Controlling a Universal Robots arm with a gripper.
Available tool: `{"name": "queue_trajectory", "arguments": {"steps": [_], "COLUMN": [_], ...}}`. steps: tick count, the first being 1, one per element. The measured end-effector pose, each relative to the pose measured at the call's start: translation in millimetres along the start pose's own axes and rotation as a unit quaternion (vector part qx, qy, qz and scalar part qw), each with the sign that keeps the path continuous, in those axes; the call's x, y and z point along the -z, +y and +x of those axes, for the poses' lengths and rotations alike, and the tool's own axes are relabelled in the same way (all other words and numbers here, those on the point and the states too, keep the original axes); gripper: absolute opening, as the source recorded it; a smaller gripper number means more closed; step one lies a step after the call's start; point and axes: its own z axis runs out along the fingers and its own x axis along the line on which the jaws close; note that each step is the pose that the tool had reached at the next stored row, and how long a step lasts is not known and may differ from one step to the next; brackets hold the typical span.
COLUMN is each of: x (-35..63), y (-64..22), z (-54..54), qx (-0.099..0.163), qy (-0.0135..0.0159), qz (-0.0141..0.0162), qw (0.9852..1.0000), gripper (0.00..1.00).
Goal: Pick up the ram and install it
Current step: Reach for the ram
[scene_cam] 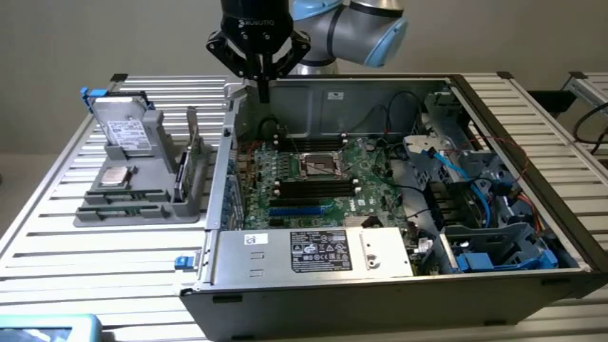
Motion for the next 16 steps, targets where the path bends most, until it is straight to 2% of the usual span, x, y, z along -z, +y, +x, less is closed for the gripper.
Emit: {"name": "queue_trajectory", "arguments": {"steps": [2,3,11,13,16], "x": [0.2,0.2,1.0,1.2,1.5], "y": [-0.3,-0.6,-3.1,-3.7,-4.7], "z": [4.0,7.8,43.9,53.1,66.6], "qx": [0.0,0.0,0.0,0.0,0.0], "qy": [0.0001,0.0002,0.0015,0.0017,0.0017], "qz": [-0.0009,-0.0028,-0.0215,-0.0237,-0.0242], "qw": [1.0,1.0,0.9998,0.9997,0.9997], "gripper": [0.11,0.11,0.11,0.11,0.11]}}
